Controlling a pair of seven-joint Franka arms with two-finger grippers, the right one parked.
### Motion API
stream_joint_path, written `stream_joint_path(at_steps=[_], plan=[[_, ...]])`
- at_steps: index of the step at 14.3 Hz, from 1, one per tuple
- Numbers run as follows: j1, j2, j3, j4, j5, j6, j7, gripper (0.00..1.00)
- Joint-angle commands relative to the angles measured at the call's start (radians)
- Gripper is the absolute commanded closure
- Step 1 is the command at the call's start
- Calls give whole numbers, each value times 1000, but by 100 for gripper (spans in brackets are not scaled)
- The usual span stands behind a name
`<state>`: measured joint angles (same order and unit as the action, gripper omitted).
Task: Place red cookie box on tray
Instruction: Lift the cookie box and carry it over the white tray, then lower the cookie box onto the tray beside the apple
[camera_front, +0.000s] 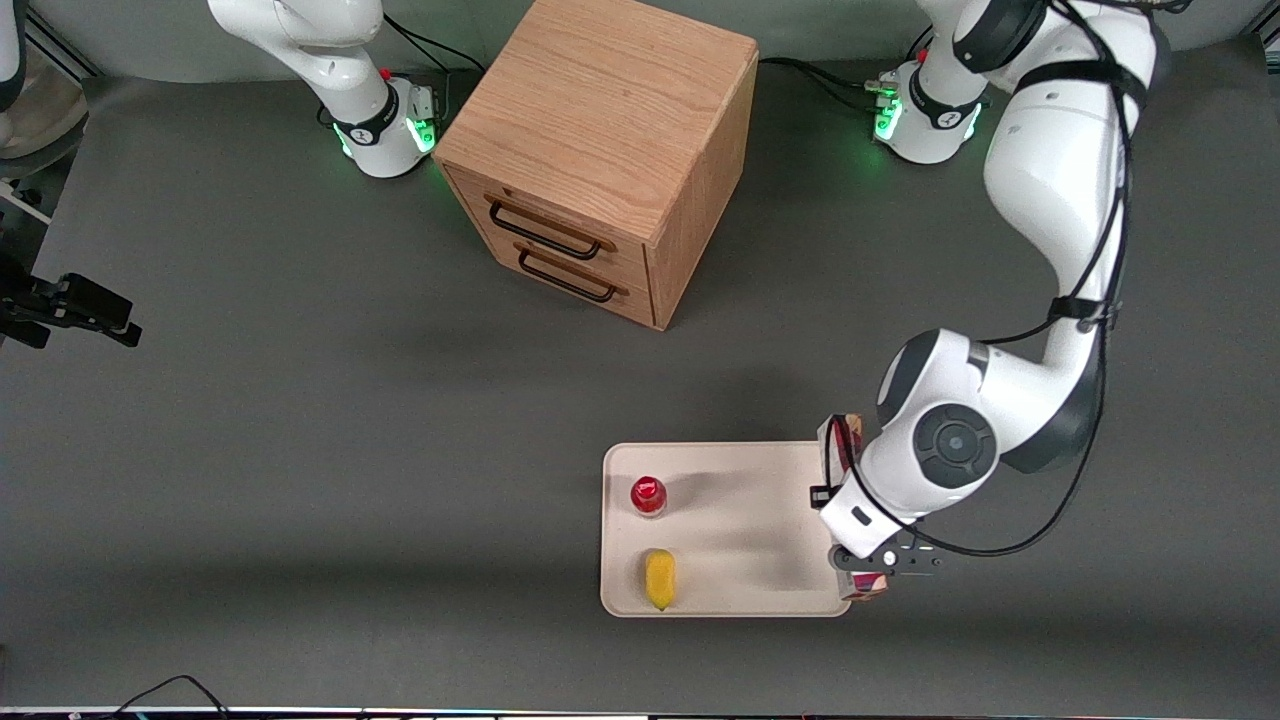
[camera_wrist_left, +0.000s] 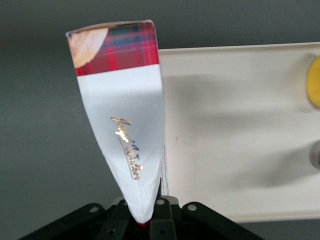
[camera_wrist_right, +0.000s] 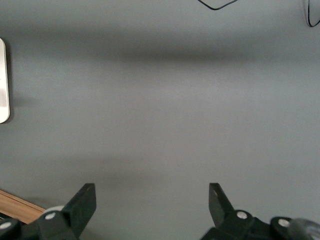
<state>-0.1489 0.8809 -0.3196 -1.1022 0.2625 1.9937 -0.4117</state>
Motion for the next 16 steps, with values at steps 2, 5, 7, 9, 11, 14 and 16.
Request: stream_joint_path(at_steps=[2,5,7,9,11,14,16], plan=[[-18,98,-6,47,87,69,-94,100],[-21,121,-13,45,92,111,-102,100],[-24,139,-13,45,99,140,-104,100],[-24,144,-13,42,104,143,-104,42],[-21,139,-13,39,121,139,-104,0],[-11,86,-18,48,115,10,-95,0],[-1,15,-32,48,107,-97,-84,0]])
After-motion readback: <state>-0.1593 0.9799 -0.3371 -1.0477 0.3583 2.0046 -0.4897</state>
